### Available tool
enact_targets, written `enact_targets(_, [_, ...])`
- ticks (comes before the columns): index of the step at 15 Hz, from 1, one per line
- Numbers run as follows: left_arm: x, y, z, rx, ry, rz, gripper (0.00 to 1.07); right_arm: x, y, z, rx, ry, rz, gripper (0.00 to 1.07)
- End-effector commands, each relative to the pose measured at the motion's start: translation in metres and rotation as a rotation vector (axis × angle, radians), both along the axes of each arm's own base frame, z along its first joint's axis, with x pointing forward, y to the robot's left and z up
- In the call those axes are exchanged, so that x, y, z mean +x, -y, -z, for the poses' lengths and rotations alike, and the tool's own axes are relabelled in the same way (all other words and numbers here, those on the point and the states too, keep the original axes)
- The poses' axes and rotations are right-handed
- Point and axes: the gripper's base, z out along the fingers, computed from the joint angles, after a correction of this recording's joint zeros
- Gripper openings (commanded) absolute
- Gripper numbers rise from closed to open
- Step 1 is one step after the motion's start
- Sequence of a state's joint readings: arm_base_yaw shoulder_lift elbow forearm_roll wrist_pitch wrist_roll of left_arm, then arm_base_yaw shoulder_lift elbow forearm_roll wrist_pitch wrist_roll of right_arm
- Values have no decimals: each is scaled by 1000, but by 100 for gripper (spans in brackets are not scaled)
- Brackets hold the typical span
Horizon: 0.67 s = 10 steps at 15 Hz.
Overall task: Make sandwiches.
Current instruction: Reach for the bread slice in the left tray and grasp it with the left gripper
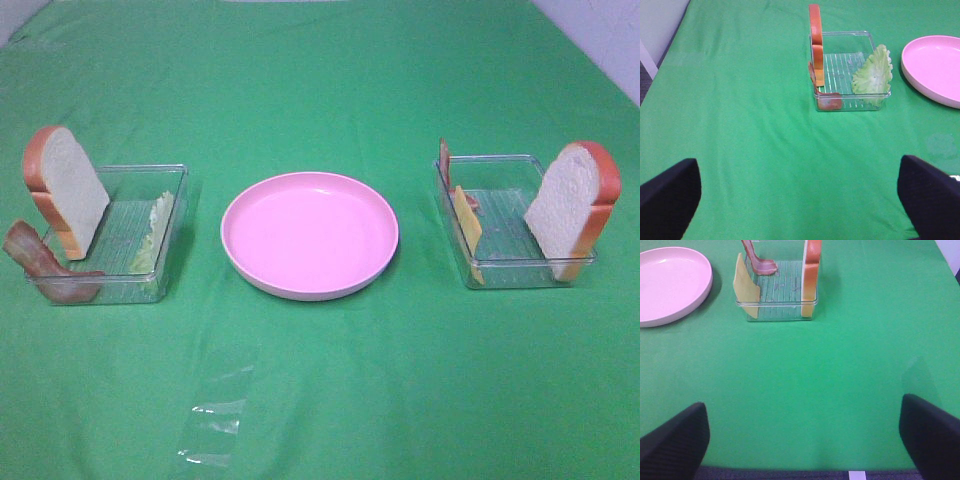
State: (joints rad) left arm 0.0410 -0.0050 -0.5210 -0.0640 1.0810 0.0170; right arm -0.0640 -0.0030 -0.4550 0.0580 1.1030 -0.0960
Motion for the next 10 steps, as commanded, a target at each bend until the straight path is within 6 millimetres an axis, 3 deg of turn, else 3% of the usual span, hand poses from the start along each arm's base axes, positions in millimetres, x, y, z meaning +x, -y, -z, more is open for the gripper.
enact_targets(1, [-2, 0, 1, -3, 15, -3, 102, -3, 0, 0, -2, 28, 4, 99])
enact_targets(10, [-2, 0, 1, -3, 15, -3, 102, -3, 0, 0, -2, 28, 4, 99])
